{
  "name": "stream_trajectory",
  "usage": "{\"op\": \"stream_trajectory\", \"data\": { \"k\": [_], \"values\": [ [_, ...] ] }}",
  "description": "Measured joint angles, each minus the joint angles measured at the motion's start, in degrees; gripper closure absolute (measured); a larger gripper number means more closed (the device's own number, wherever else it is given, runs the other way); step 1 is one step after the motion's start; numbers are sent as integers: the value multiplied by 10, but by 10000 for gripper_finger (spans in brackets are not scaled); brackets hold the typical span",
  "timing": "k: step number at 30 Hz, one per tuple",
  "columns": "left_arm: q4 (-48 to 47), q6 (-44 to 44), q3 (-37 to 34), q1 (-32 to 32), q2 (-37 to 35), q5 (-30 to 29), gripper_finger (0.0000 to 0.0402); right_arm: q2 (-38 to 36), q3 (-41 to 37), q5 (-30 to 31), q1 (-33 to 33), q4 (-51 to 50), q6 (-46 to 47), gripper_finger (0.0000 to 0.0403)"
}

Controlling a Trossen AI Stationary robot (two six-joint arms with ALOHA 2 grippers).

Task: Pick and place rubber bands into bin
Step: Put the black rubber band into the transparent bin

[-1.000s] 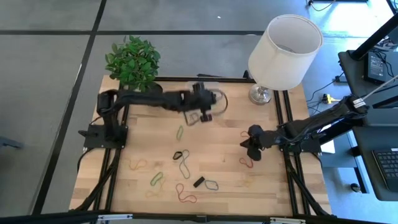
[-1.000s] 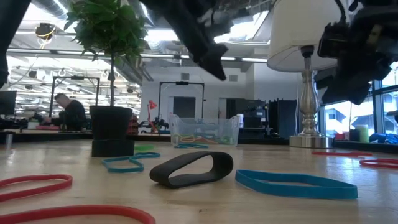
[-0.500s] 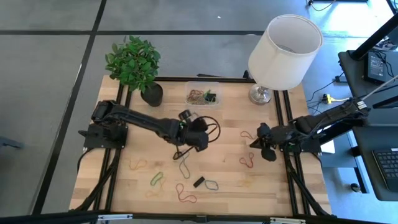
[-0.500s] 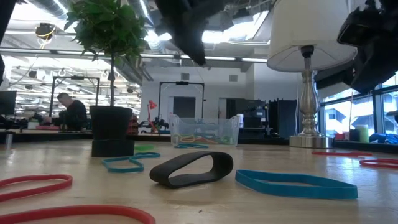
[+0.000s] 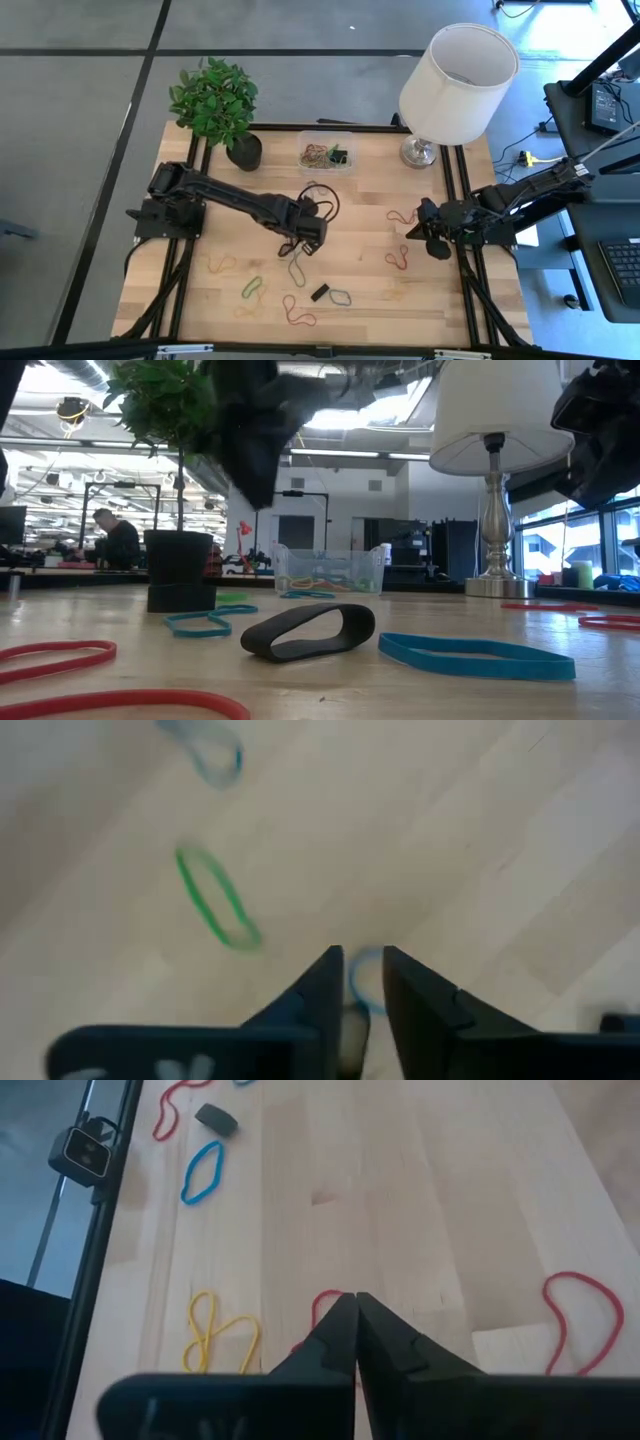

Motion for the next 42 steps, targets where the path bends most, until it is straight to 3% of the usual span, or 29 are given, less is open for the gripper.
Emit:
{"op": "stream_trajectory", "data": {
  "k": [8,14,19,24,28,35,42],
  "values": [
    [36,-82,-104,-6,5,108,274,0,0,-1,0,-1,4,396],
    [72,-84,-154,-17,5,122,273,0,0,-1,0,0,3,396],
    [79,-88,-176,-20,9,123,303,0,0,-1,0,0,-8,396],
    [136,-85,-179,-32,11,124,387,0,0,-1,0,0,-9,396],
    [155,-65,-155,-36,11,118,398,0,0,-1,0,0,-11,396],
    [132,-15,-55,-23,11,10,398,0,0,1,0,0,-23,396],
    [140,117,29,28,11,-74,399,0,0,1,0,0,-17,396]
  ]
}}
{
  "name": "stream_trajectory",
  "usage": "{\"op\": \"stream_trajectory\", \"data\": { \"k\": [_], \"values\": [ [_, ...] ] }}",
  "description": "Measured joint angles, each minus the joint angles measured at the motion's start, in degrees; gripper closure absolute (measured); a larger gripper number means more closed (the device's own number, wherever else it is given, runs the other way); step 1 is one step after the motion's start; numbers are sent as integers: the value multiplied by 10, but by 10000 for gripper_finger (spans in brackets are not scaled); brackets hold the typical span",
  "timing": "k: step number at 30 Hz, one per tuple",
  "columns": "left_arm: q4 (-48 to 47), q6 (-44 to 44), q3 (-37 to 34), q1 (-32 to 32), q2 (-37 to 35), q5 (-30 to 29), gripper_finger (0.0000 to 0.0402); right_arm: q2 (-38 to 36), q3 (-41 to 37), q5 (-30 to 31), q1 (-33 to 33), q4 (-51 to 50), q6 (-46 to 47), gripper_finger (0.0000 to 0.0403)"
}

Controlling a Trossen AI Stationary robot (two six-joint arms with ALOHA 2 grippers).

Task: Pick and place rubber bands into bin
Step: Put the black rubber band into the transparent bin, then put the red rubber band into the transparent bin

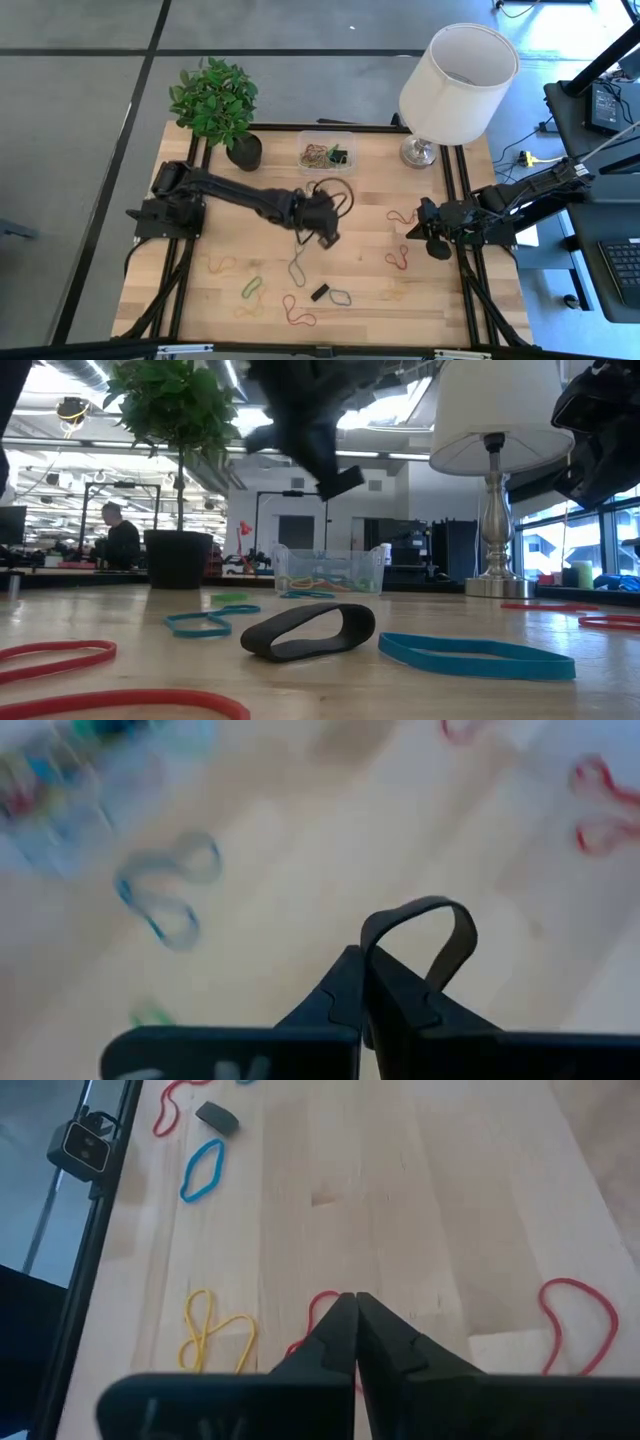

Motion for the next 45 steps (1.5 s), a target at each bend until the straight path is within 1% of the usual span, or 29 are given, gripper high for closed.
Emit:
{"op": "stream_trajectory", "data": {
  "k": [2,8,12,16,22,26,29,32,37,40,42,45],
  "values": [
    [22,46,13,24,0,-5,399,0,0,0,0,0,8,396],
    [132,177,21,102,4,-8,399,0,0,4,0,5,25,396],
    [200,258,21,147,31,-29,399,0,0,24,0,6,57,396],
    [248,297,21,185,67,-30,399,0,0,35,0,10,85,396],
    [271,304,20,228,112,-42,398,0,0,37,0,12,115,396],
    [258,264,20,252,129,-47,398,0,0,49,0,11,129,396],
    [250,231,20,264,129,-31,392,0,0,62,0,11,132,396],
    [241,210,20,269,129,-24,372,0,0,66,0,11,132,396],
    [237,209,21,275,126,22,325,0,0,67,0,11,128,396],
    [231,224,20,274,126,37,302,0,0,67,0,11,121,396],
    [219,233,20,271,122,49,295,0,0,67,0,11,114,396],
    [189,238,20,262,106,62,297,0,0,67,0,11,115,396]
  ]
}}
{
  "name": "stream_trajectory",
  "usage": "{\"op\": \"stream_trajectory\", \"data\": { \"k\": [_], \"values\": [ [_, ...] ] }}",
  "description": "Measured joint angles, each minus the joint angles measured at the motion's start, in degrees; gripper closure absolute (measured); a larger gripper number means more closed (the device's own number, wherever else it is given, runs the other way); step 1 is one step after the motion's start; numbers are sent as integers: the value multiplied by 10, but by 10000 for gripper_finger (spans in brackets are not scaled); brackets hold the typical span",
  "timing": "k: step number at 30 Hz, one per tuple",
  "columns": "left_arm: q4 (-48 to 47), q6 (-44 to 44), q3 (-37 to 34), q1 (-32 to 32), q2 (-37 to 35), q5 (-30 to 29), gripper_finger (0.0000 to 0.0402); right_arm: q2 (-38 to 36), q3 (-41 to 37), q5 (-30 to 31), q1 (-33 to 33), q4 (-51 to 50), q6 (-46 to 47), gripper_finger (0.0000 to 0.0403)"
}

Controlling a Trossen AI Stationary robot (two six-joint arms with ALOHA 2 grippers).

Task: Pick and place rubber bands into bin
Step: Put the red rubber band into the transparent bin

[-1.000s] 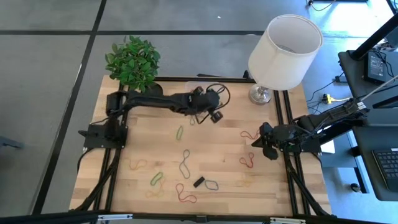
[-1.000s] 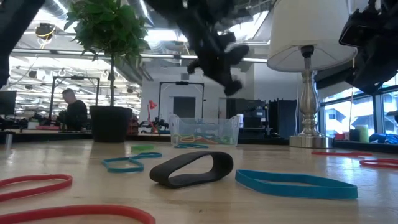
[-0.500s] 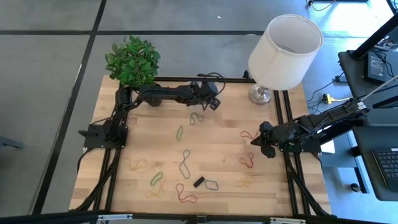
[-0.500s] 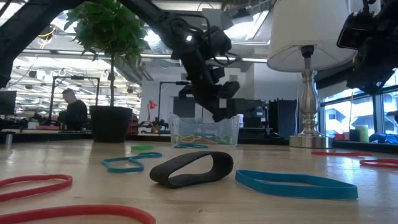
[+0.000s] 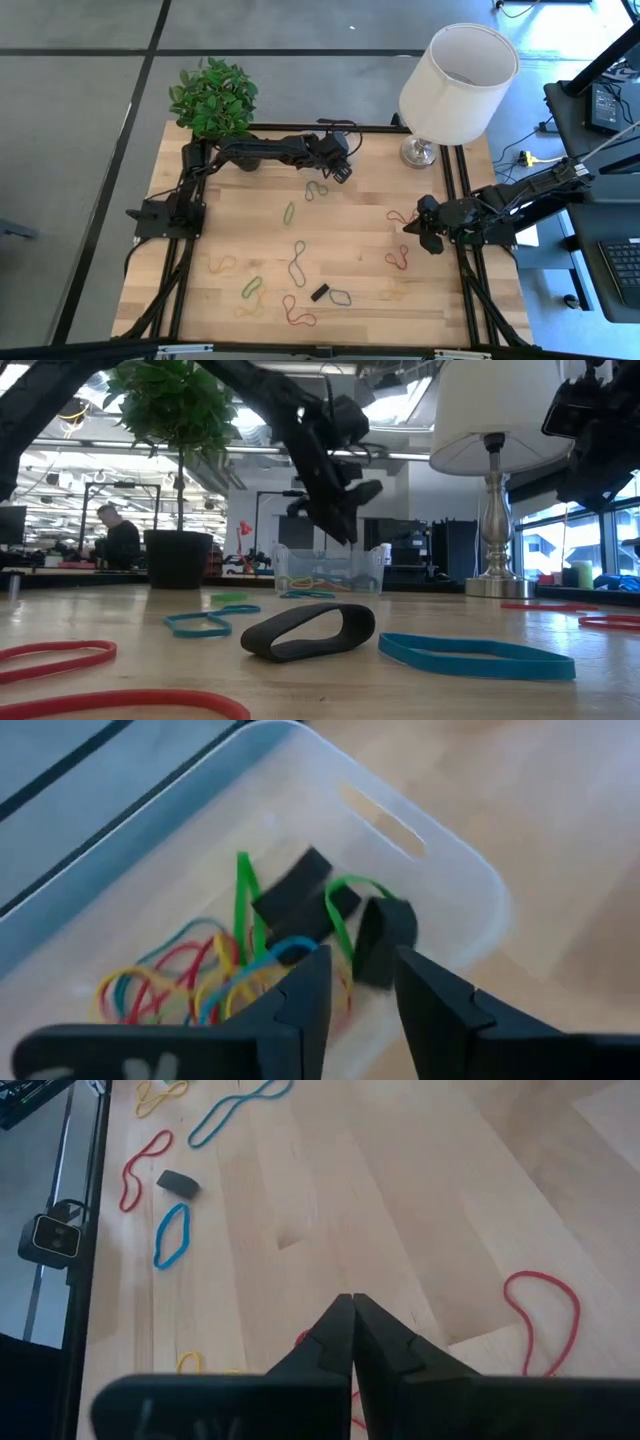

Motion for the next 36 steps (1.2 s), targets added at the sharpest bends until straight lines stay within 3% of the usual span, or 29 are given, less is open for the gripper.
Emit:
{"op": "stream_trajectory", "data": {
  "k": [5,11,17,21,29,36],
  "values": [
    [-77,1,0,-37,-47,-20,327,0,0,0,0,0,-7,396],
    [-132,1,0,-120,-98,-40,394,3,0,3,0,0,-68,399],
    [-201,-34,0,-211,-102,-38,400,43,0,71,0,-17,-83,392],
    [-236,-92,-4,-265,-97,-38,400,92,0,84,-2,-22,-93,379],
    [-221,-119,-8,-342,-92,-37,400,194,0,78,-43,-77,-38,319],
    [-113,-158,-115,-370,-115,-42,400,260,0,42,-102,-79,-29,256]
  ]
}}
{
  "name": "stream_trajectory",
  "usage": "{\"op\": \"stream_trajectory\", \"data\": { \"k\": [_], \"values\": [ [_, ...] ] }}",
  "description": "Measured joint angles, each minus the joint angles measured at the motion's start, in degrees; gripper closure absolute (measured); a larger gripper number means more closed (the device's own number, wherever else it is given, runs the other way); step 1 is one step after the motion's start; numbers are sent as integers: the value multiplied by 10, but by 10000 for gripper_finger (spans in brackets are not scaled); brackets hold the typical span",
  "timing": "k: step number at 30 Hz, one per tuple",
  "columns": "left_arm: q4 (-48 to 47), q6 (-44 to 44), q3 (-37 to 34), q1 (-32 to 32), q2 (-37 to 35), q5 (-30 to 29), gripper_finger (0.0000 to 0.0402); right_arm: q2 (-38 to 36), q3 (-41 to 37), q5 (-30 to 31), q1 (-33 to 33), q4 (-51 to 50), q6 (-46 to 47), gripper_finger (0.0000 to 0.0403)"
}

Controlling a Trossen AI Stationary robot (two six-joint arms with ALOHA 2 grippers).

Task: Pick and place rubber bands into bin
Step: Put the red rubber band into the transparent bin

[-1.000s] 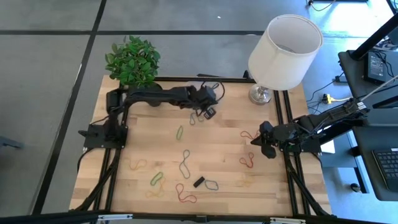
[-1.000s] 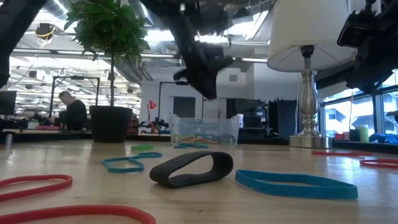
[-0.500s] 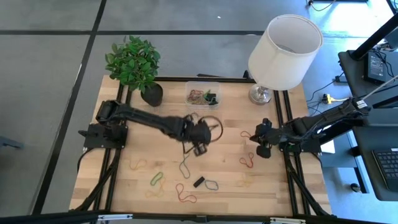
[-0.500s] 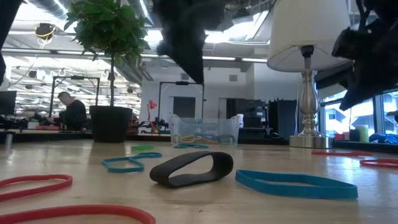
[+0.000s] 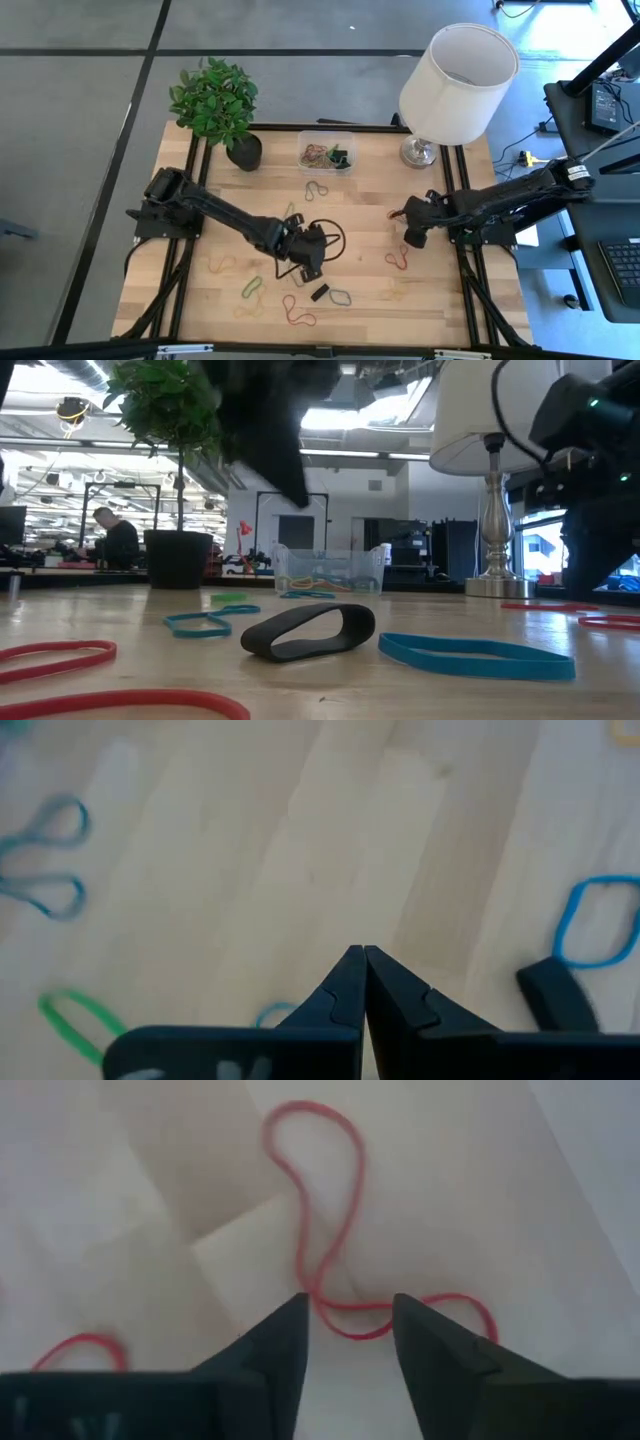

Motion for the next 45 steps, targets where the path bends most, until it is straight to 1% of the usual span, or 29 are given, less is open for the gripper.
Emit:
{"op": "stream_trajectory", "data": {
  "k": [4,6,8,11,14,17,18,19,21,24,27,31,33,37,42,45],
  "values": [
    [58,-26,-68,-6,-19,9,400,34,0,-8,-25,8,-13,233],
    [90,-27,-101,-10,-41,8,400,52,0,-10,-33,12,-29,231],
    [123,-27,-140,-13,-65,8,400,67,3,-19,-38,16,-47,237],
    [172,-27,-212,-12,-118,7,400,87,5,-39,-43,24,-61,269],
    [229,-26,-290,-7,-182,6,400,93,11,-49,-43,26,-45,320],
    [266,-22,-360,1,-246,7,400,90,29,-51,-44,19,-41,383],
    [265,-17,-380,4,-269,7,400,92,40,-62,-44,27,-41,391],
    [265,-11,-398,6,-291,7,400,92,56,-68,-43,36,-37,392],
    [265,8,-429,12,-330,7,400,90,90,-62,-43,40,-24,392],
    [266,38,-469,19,-388,7,400,97,150,-26,-44,32,-16,399],
    [264,70,-510,31,-442,8,400,107,226,26,-43,40,-19,399],
    [261,104,-563,52,-513,25,400,144,325,93,-54,40,-50,401],
    [260,123,-586,65,-544,36,400,174,368,115,-65,40,-70,401],
    [261,161,-618,97,-603,54,400,254,450,119,-98,55,-127,401],
    [257,222,-628,132,-656,80,400,370,557,120,-144,72,-207,402],
    [255,251,-628,146,-676,83,400,434,617,119,-176,71,-243,402]
  ]
}}
